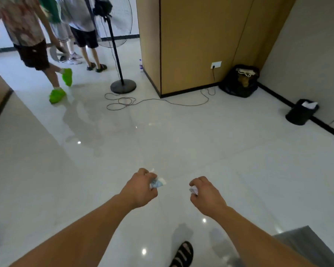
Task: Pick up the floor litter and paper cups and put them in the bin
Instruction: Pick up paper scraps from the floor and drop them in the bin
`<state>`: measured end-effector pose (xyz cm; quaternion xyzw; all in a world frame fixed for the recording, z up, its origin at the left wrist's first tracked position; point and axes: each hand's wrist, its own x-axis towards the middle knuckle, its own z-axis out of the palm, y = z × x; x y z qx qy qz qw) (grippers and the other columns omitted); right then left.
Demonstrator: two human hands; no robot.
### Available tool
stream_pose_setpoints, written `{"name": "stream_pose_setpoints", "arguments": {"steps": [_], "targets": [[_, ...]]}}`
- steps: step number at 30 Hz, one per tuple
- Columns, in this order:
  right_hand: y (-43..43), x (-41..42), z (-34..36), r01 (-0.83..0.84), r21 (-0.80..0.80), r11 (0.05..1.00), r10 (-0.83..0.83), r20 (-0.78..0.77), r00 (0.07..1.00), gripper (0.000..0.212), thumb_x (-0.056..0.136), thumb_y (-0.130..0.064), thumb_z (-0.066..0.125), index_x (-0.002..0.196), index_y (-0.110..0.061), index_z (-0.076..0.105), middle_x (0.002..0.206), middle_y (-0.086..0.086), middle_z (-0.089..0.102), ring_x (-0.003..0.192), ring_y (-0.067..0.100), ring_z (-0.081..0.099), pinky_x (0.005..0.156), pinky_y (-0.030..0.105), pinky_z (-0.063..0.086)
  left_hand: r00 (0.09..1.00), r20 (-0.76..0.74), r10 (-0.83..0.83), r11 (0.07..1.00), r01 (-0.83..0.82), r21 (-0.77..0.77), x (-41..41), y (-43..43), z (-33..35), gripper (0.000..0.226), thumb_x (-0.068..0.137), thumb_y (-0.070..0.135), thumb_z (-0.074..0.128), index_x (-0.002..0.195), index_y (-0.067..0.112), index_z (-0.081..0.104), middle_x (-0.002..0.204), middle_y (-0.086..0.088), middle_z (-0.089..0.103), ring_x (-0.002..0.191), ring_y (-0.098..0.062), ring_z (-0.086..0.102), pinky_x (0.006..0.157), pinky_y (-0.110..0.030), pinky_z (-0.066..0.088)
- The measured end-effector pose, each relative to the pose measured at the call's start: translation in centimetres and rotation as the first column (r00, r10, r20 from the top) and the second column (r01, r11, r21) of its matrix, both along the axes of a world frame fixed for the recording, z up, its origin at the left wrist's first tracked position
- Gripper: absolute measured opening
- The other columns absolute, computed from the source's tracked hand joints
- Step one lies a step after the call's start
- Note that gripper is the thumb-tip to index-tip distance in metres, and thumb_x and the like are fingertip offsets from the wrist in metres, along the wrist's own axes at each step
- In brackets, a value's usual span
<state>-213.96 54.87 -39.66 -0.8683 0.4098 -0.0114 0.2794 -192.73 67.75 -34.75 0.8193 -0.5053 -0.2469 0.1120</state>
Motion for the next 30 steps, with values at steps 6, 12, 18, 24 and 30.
{"name": "stream_pose_setpoints", "arguments": {"steps": [6,12,18,24,30], "targets": [[-14.5,2.1,2.6,0.102,-0.037,0.994,-0.099,0.067,0.993,0.033,0.093,-0.020,0.053,0.126,-0.019,0.056,0.131,-0.002,0.048,0.111,0.016,0.055,0.089,0.022,0.043,0.997,0.013,-0.074,0.997,0.074,-0.008,2.8,-15.3,1.4,0.050,0.084,0.033,0.062,0.130,0.018,0.055,0.131,-0.003,0.045,0.112,-0.022,0.055,0.096,-0.029,0.044],[-27.7,2.8,2.4,0.229,-0.036,0.973,-0.227,0.041,0.973,0.033,0.093,-0.023,0.053,0.125,-0.022,0.055,0.130,-0.006,0.047,0.107,0.014,0.056,0.086,0.021,0.043,0.979,-0.004,-0.205,0.979,0.205,0.016,5.2,-31.6,0.1,0.051,0.085,0.033,0.061,0.133,0.018,0.053,0.134,-0.002,0.043,0.116,-0.020,0.052,0.099,-0.029,0.043],[-41.0,1.4,2.1,0.443,-0.054,0.895,-0.445,-0.025,0.895,0.034,0.092,-0.023,0.050,0.126,-0.021,0.054,0.130,-0.004,0.048,0.106,0.015,0.057,0.085,0.021,0.043,0.918,-0.032,-0.396,0.917,0.394,-0.054,5.7,-50.4,-0.4,0.051,0.084,0.032,0.061,0.132,0.019,0.054,0.134,-0.001,0.044,0.114,-0.019,0.053,0.097,-0.027,0.043],[-50.3,-0.8,2.3,0.624,-0.018,0.781,-0.624,-0.023,0.781,0.033,0.093,-0.024,0.050,0.125,-0.020,0.055,0.130,-0.004,0.048,0.103,0.015,0.058,0.083,0.024,0.047,0.815,0.003,-0.579,0.814,0.579,-0.053,3.0,-65.9,0.7,0.048,0.083,0.032,0.061,0.130,0.021,0.055,0.133,0.000,0.044,0.114,-0.019,0.052,0.089,-0.021,0.038],[-62.2,-6.0,1.6,0.702,-0.038,0.711,-0.703,0.007,0.712,0.036,0.093,-0.024,0.051,0.129,-0.020,0.053,0.132,-0.002,0.046,0.108,0.018,0.056,0.086,0.025,0.047,0.714,0.007,-0.700,0.714,0.700,-0.039,-5.1,-80.8,0.1,0.049,0.082,0.031,0.061,0.130,0.023,0.055,0.136,0.002,0.041,0.116,-0.019,0.051,0.093,-0.026,0.042]]}}
